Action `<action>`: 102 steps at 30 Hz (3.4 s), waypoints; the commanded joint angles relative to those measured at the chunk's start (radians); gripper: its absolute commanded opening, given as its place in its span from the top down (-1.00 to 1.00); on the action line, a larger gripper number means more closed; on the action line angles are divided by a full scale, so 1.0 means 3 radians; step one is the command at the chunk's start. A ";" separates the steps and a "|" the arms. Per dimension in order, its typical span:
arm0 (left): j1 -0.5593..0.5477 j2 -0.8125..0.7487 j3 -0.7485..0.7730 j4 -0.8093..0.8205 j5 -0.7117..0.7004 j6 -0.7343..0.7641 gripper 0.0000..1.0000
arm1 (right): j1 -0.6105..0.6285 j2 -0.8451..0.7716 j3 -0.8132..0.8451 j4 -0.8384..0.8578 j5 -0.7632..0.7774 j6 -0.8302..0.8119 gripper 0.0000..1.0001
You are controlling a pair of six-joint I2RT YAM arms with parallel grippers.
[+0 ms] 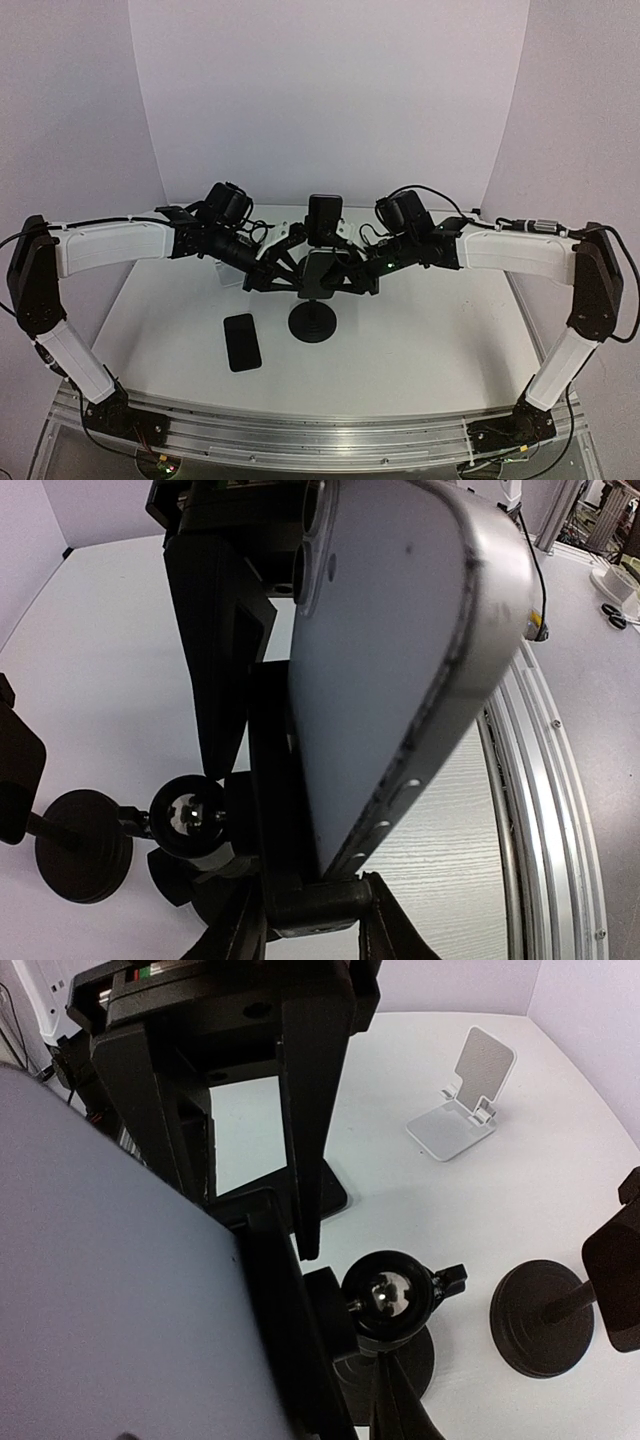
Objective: Place the phone on the phone stand
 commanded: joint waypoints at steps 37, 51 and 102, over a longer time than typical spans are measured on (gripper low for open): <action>0.0113 -0.0181 0.0240 -0.0050 -0.0126 0.0218 0.23 | -0.1189 -0.0526 -0.0235 -0.0643 0.0615 0.0104 0.71; 0.0192 -0.0369 0.0123 -0.0112 -0.0139 0.0141 0.14 | -0.1887 -0.0516 -0.0221 -0.0757 0.0450 0.0008 0.66; 0.0217 -0.0498 -0.0874 -0.0695 -0.2894 -0.4476 -0.99 | -0.1889 -0.1683 -0.0337 -0.1352 0.1206 0.1881 -0.97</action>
